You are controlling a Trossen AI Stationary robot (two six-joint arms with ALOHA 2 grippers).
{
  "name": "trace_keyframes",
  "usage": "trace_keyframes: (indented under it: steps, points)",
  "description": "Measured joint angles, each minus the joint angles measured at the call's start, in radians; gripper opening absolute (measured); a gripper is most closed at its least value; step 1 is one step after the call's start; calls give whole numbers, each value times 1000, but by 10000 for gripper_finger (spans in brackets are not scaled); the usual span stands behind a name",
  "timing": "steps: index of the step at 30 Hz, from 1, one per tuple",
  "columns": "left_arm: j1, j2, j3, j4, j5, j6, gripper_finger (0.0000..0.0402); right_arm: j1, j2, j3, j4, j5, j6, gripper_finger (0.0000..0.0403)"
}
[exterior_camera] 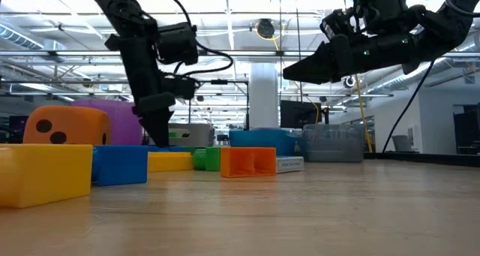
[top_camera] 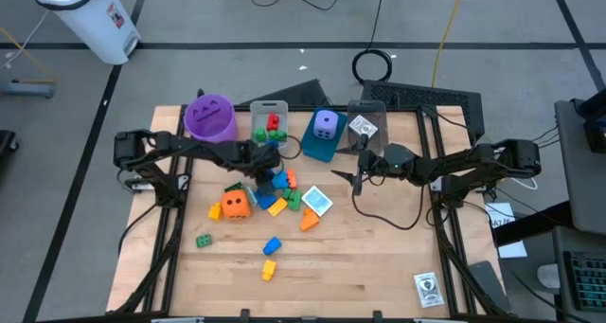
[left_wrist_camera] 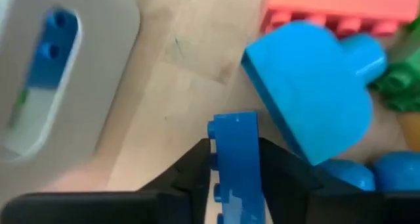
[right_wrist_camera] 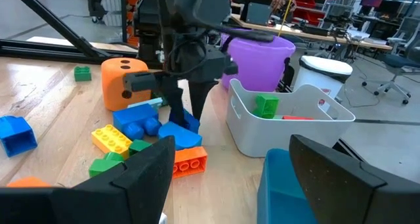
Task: Pick & Place Toys
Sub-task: Put the dark blue game piece into the gray bin
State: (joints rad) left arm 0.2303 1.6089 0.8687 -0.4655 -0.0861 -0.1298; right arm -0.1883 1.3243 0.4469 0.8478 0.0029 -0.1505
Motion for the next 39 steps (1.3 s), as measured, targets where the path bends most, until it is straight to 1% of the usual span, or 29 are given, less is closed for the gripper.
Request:
trace_keyframes:
  steps: [3, 5, 8, 13, 17, 21, 25, 30, 35, 39]
  points:
    - [9, 0, 60, -68, -1, 24, 89, 0, 0, 0, 0, 0, 0, 288]
    - [15, 0, 111, -131, -1, 40, 82, 0, 0, 0, 0, 0, 0, 288]
    - [18, 0, 196, -226, -5, 69, 86, 0, 0, 0, 0, 0, 0, 288]
    - [18, -2, 361, -377, -53, 118, 113, 0, 0, 0, 0, 0, 0, 288]
    - [24, -2, 481, -424, -114, 186, 116, 0, 0, 0, 0, 0, 0, 288]
    - [62, -3, 570, -424, -182, 274, 118, 0, 0, 0, 0, 0, 0, 288]
    - [138, -3, 592, -399, -184, 330, 118, 0, 0, 0, 0, 0, 0, 288]
    - [261, 12, 592, -399, -178, 349, 119, 0, 0, 0, 0, 0, 0, 288]
    - [359, 58, 592, -352, -173, 370, 119, 0, 0, 0, 0, 0, 0, 288]
    - [415, 125, 592, -329, -134, 387, 119, 0, 0, 0, 0, 0, 0, 288]
